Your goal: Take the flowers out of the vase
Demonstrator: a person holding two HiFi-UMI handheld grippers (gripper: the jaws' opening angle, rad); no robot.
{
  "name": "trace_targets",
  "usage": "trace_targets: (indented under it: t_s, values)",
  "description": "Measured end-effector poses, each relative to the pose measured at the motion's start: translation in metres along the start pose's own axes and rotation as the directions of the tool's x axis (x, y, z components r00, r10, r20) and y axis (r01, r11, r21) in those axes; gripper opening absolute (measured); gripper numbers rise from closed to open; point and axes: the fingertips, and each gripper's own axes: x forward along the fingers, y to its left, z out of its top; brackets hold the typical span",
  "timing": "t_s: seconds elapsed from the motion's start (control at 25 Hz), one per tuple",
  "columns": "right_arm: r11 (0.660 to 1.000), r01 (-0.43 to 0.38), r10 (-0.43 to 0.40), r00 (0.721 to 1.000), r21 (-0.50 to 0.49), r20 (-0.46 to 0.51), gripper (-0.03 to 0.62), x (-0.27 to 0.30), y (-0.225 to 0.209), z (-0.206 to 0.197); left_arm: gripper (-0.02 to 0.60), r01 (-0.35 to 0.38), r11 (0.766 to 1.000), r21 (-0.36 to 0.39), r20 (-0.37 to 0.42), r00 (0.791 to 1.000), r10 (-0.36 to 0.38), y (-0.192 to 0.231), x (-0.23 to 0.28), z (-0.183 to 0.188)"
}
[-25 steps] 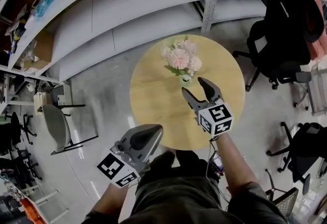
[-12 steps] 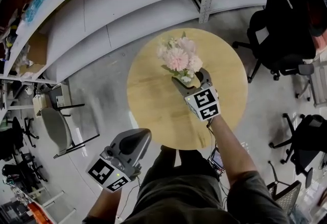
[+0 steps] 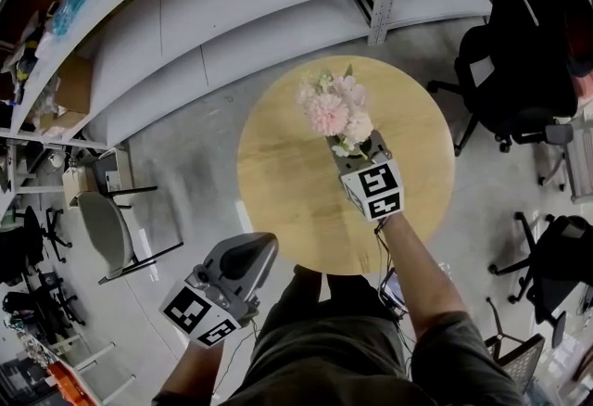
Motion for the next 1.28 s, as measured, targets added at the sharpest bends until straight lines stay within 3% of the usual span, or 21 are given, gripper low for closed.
trace_targets:
  t_s: [0.32,0.72,1.28]
  values:
    - [0.999,0.007,-0.010,0.998,0.045,0.060,0.069,-0.015,-0.005,0.031,0.011,0.012,1.000,-0.002,0.033,0.999,-0.012,-0.004,0.006,0.008]
    - [0.998,-0.010,-0.001,0.985,0.066,0.175,0.058,-0.055,-0.008,0.114,0.011,0.030,0.999,0.038,0.104,0.994,-0.034,-0.022,0.016,0.038]
    - [0.993,-0.097,0.068,0.930,0.063,0.360,0.055,-0.155,0.024,0.240,0.011,0.016,0.995,0.094,0.224,0.974,-0.037,-0.047,0.004,0.086]
